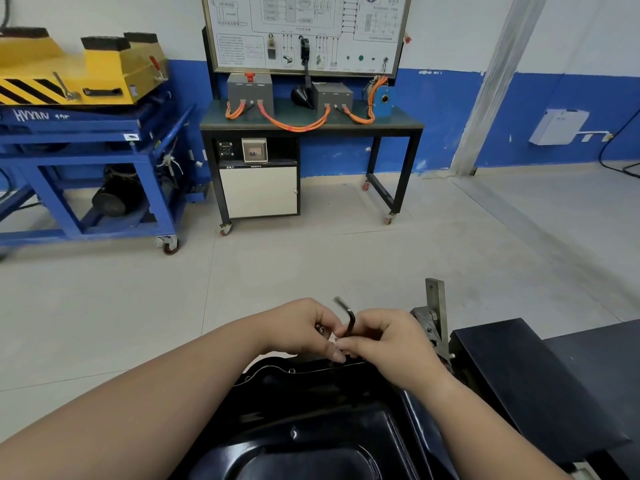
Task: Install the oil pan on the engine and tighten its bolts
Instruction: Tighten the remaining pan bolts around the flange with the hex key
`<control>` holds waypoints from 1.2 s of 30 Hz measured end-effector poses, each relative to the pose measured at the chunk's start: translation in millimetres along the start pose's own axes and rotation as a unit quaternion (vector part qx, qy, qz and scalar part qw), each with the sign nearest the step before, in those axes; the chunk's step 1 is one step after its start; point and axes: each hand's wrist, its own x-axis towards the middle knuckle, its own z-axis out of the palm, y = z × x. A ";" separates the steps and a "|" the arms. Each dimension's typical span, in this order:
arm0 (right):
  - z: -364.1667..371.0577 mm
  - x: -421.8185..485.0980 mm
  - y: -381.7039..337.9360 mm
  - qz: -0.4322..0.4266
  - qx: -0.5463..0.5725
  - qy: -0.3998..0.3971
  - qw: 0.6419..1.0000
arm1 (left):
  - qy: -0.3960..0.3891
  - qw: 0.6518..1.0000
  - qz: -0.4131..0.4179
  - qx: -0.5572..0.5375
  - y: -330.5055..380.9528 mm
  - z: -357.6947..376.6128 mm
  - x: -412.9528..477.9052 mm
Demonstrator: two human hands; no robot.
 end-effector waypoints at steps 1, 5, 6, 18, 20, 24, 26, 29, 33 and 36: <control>0.6 0.2 0.3 -0.003 -0.007 0.009 1.000 | 0.005 1.000 -0.001 0.000 0.2 0.9 0.4; 0.1 0.0 0.2 -0.023 -0.040 0.003 0.999 | 0.015 1.000 -0.011 0.004 0.1 2.4 2.2; -0.6 -1.3 -0.3 -0.029 -0.037 -0.012 0.999 | 0.012 1.000 -0.015 0.000 -0.2 1.9 2.3; 4.6 1.7 4.4 -0.021 -0.046 0.028 0.998 | 0.005 0.999 -0.023 -0.029 -3.1 -0.4 -0.7; 5.0 1.7 4.9 -0.027 -0.062 0.027 0.997 | 0.004 0.999 -0.025 -0.029 -3.2 -0.3 -0.6; 3.3 -3.2 2.0 -0.044 -0.048 -0.040 0.997 | 0.001 0.999 -0.031 -0.036 -3.9 -1.0 -0.7; 1.1 -4.1 2.3 -0.050 -0.061 -0.047 0.996 | 0.000 0.999 -0.033 -0.033 -4.1 -1.5 -1.5; 2.2 -3.0 3.1 -0.039 -0.084 -0.019 0.996 | 0.000 0.999 -0.026 -0.019 -4.1 -2.5 -3.0; 4.6 0.7 3.4 -0.042 -0.091 0.013 0.995 | -0.001 1.000 -0.017 -0.010 -1.5 -0.9 -2.6; 5.7 1.8 3.9 -0.047 -0.108 0.011 0.993 | 0.000 1.000 -0.010 0.008 -1.6 1.5 -1.3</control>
